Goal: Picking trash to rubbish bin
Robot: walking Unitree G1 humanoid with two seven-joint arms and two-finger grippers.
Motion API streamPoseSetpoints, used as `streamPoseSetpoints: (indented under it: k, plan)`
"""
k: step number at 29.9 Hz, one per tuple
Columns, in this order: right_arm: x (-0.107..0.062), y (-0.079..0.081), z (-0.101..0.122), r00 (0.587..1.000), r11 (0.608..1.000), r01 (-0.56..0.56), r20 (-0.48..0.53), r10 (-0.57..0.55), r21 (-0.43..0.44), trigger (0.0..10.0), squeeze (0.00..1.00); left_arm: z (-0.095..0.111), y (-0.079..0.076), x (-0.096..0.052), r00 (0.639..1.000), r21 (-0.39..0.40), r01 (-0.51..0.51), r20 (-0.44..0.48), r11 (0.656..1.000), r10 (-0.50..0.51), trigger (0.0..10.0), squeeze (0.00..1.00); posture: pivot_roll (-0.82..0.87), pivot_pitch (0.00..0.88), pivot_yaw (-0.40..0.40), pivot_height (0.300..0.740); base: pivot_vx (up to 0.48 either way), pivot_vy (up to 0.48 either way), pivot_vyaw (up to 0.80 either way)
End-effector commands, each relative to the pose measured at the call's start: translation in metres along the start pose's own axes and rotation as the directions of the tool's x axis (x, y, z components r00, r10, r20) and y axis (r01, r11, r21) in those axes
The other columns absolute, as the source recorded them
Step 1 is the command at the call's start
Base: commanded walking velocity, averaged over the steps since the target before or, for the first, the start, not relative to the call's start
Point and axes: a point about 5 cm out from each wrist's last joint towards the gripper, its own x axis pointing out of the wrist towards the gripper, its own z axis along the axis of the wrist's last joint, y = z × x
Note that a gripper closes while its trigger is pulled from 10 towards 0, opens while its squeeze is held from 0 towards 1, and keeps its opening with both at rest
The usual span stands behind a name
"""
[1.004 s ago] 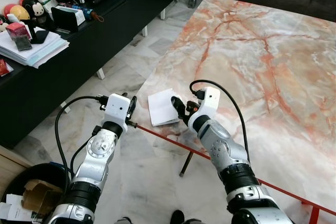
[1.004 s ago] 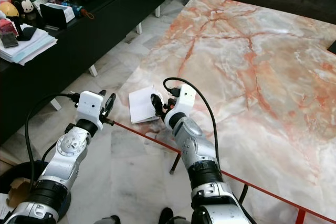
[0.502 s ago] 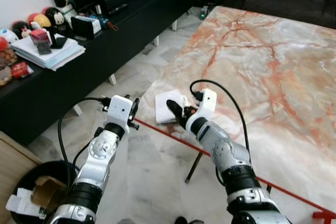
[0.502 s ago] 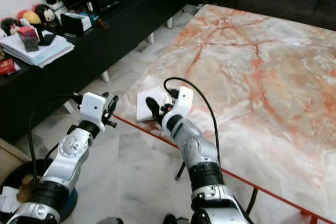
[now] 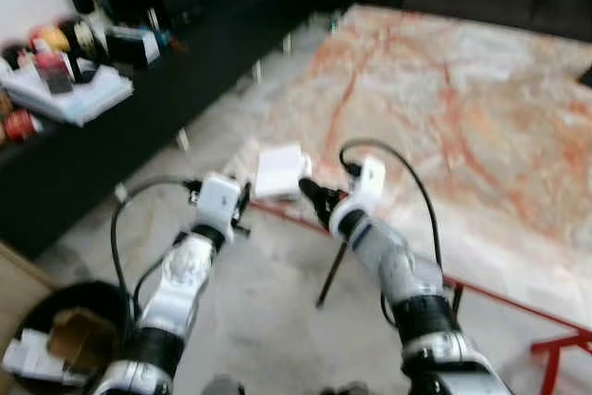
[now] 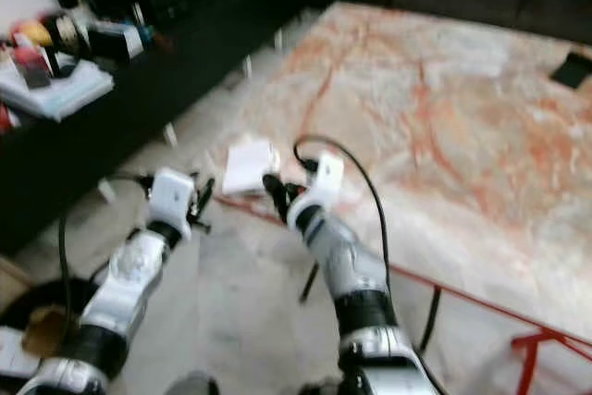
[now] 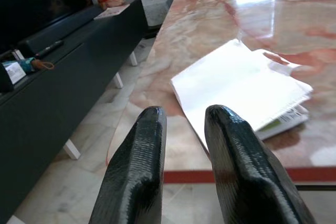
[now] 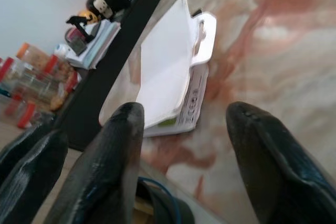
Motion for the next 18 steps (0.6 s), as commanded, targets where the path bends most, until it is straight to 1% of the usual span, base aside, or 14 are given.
streamPoseSetpoints:
  k: [1, 2, 3, 8, 11, 13, 18]
  plan:
    - [0.002, 0.006, -0.005, 1.000, 1.000, -0.004, -0.019, 0.004, -0.019, 2.7, 0.00, -0.001, 0.002, -0.001, 1.000, 0.037, 0.005, -0.008, 0.999, -0.005, 10.0, 0.00, 0.11, 0.158, -0.052, 0.740, 0.000, 0.000, 0.00]
    - [0.002, 0.006, -0.005, 1.000, 1.000, -0.004, -0.019, 0.004, -0.019, 2.7, 0.00, -0.001, 0.002, -0.001, 1.000, 0.037, 0.005, -0.008, 0.999, -0.005, 10.0, 0.00, 0.11, 0.158, -0.052, 0.740, 0.000, 0.000, 0.00]
    - [0.002, 0.005, -0.005, 1.000, 0.999, 0.000, -0.018, -0.001, -0.032, 10.0, 0.00, -0.001, 0.002, -0.001, 1.000, 0.037, 0.005, -0.010, 0.999, -0.004, 10.0, 0.00, 0.11, 0.161, -0.052, 0.740, 0.000, 0.000, 0.00]
    - [0.002, 0.005, -0.004, 1.000, 0.999, 0.006, -0.013, -0.006, -0.041, 10.0, 0.00, -0.001, 0.002, -0.001, 1.000, 0.034, -0.003, -0.008, 0.999, 0.003, 10.0, 0.00, 0.11, 0.161, -0.053, 0.740, 0.000, 0.000, 0.00]
    - [0.002, 0.008, 0.002, 0.999, 0.996, -0.007, 0.037, 0.010, -0.087, 10.0, 0.00, 0.003, 0.011, 0.000, 0.995, 0.037, -0.096, 0.025, 0.995, 0.095, 10.0, 0.00, 0.11, 0.164, -0.053, 0.740, 0.000, 0.000, 0.00]
    - [0.002, 0.012, 0.006, 0.997, 0.996, -0.029, 0.072, 0.035, -0.084, 10.0, 0.00, 0.008, 0.018, 0.000, 0.986, 0.029, -0.158, 0.052, 0.987, 0.157, 10.0, 0.00, 0.11, 0.165, -0.054, 0.740, 0.000, 0.000, 0.00]
    - [0.002, 0.015, 0.009, 0.995, 0.996, -0.042, 0.090, 0.049, -0.081, 10.0, 0.00, 0.011, 0.022, 0.001, 0.980, 0.026, -0.190, 0.068, 0.981, 0.188, 10.0, 0.00, 0.11, 0.165, -0.054, 0.740, 0.000, 0.000, 0.00]
